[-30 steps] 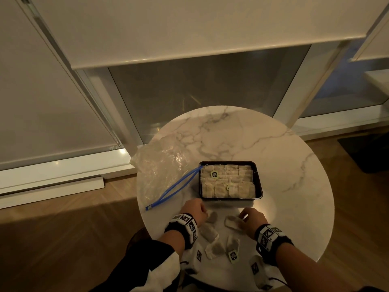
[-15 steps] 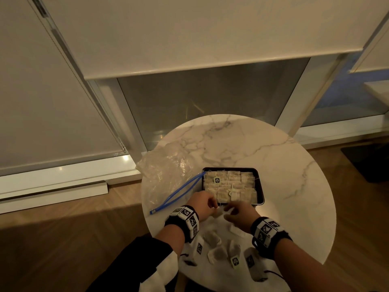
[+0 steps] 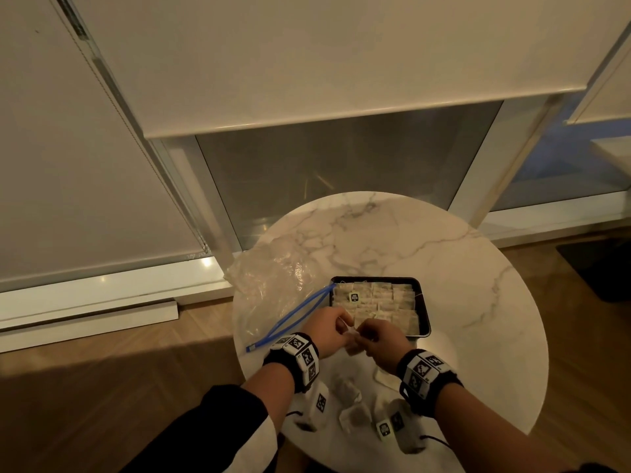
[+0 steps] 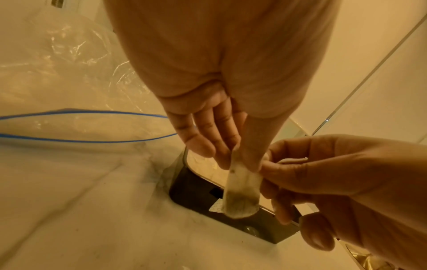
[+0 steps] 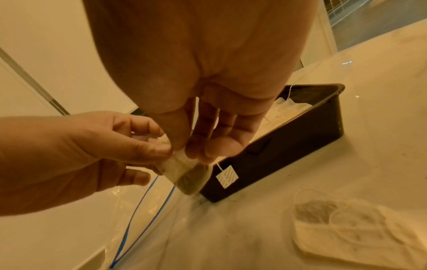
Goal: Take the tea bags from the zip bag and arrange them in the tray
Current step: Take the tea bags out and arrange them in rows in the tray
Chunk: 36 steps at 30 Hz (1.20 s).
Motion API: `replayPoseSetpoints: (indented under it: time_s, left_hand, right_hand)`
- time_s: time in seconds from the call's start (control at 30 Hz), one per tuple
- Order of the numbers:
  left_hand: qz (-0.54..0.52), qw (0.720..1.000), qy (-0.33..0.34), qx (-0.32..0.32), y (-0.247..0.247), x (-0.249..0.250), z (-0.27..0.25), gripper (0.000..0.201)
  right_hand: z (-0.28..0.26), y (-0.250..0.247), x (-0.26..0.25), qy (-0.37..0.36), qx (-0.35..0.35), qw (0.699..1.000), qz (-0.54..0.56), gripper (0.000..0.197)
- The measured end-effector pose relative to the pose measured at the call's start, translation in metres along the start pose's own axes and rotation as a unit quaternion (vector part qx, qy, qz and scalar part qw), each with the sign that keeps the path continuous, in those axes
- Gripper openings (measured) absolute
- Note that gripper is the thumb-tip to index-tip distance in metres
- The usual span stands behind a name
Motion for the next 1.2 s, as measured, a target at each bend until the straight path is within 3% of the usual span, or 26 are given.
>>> replayPoseSetpoints:
  time_s: [0.27, 0.53, 0.7, 0.9, 1.07, 1.2]
  left_hand:
    - [-0.014, 1.0, 0.015, 0.005, 0.005, 0.008, 0.006, 0.012]
    - [-0.042, 0.998, 0.04, 0.013, 0.009, 0.022, 0.013, 0.017]
    - [-0.046, 0.998, 0.033, 0.009, 0.011, 0.018, 0.018, 0.008]
    - [-0.083, 0.996, 0.032, 0.002, 0.011, 0.017, 0.022, 0.011]
    - [-0.149, 0.989, 0.011, 0.001, 0.013, 0.013, 0.027, 0.022]
    - [-0.171, 0.985, 0.003, 0.01, 0.01, 0.012, 0.03, 0.024]
  right_hand:
    - [-0.001, -0.022, 0.002, -0.013, 0.041, 0.999, 0.021, 0.007]
    - [0.003, -0.043, 0.009, 0.002, 0.044, 0.998, 0.048, 0.01]
    - [0.006, -0.046, 0.005, -0.017, 0.039, 0.998, 0.035, 0.015]
    - [0.014, -0.051, 0.002, -0.037, 0.04, 0.991, 0.121, 0.015]
    - [0.021, -0.06, 0.0, -0.031, 0.076, 0.987, 0.136, 0.012]
    - [0.027, -0.058, 0.0, -0.032, 0.064, 0.988, 0.139, 0.009]
Point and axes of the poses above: each hand's wrist, its own z-axis towards the middle knuckle, its own y-axis out of the palm, x = y × z, the point moved 8 cm from there along z, towards the middle knuckle, and after that the axes turned 5 degrees about -z, right-handed, at the moved point
